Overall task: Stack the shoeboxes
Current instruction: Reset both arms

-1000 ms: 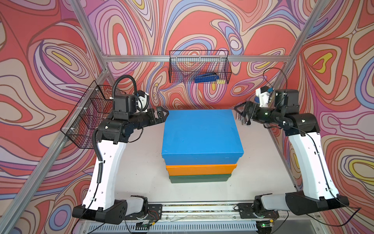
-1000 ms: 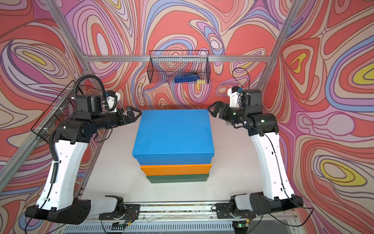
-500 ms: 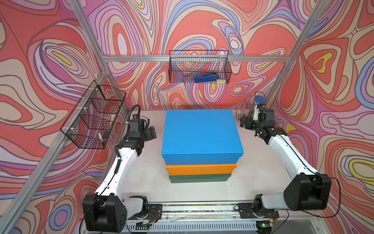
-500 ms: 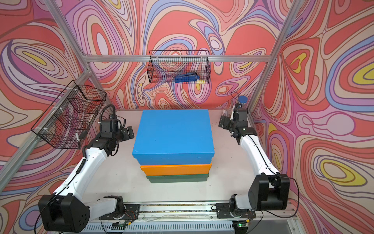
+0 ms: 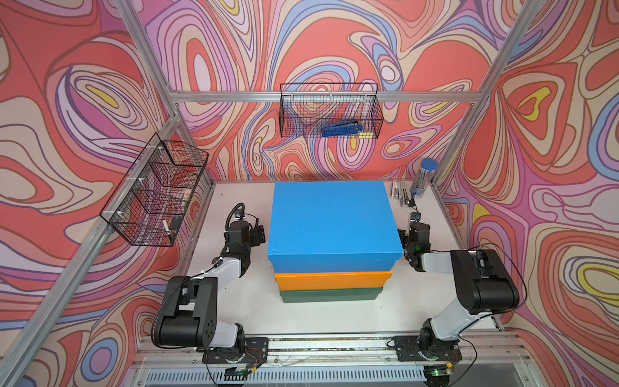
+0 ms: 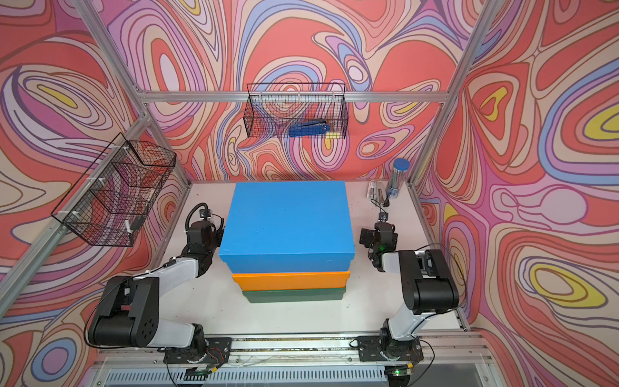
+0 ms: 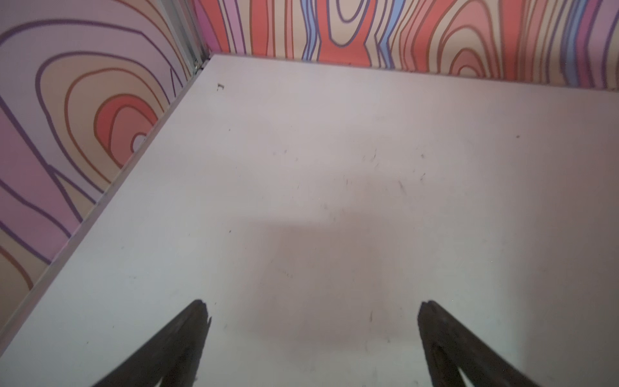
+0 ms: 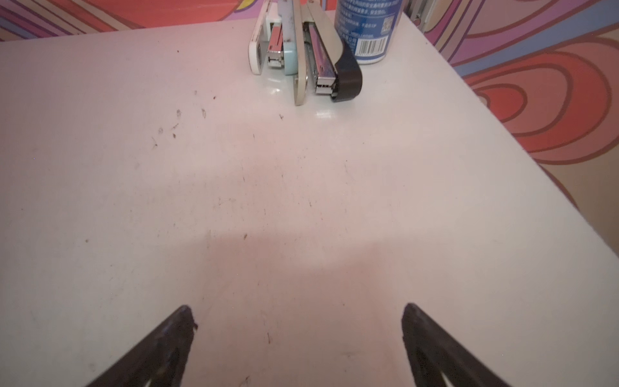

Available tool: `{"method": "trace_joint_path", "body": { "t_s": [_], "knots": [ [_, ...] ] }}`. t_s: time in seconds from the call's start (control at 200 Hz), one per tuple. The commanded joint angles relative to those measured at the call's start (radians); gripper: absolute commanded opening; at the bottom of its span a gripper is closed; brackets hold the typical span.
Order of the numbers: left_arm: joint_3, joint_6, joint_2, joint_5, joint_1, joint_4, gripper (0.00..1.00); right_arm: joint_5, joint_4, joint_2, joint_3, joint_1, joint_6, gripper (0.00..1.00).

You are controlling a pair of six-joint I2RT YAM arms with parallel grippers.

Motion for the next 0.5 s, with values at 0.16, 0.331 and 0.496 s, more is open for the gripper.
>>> {"method": "trace_joint_path", "body": {
  "t_s": [0.16, 0.331, 0.496],
  "knots": [
    [-0.195, 0.130, -0.084, 0.024, -0.003, 0.240, 1.00, -0.047, 0.391, 0.021, -0.098, 0.006, -0.033, 0.98],
    [-0.256, 0.136, 0.139, 0.060, -0.001, 0.590, 1.00, -0.048, 0.404, 0.025, -0.098, 0.008, -0.035, 0.98],
    [-0.246, 0.107, 0.117, -0.134, -0.041, 0.524, 1.00, -0.032, 0.411, 0.029, -0.098, 0.019, -0.044, 0.98]
  ]
}}
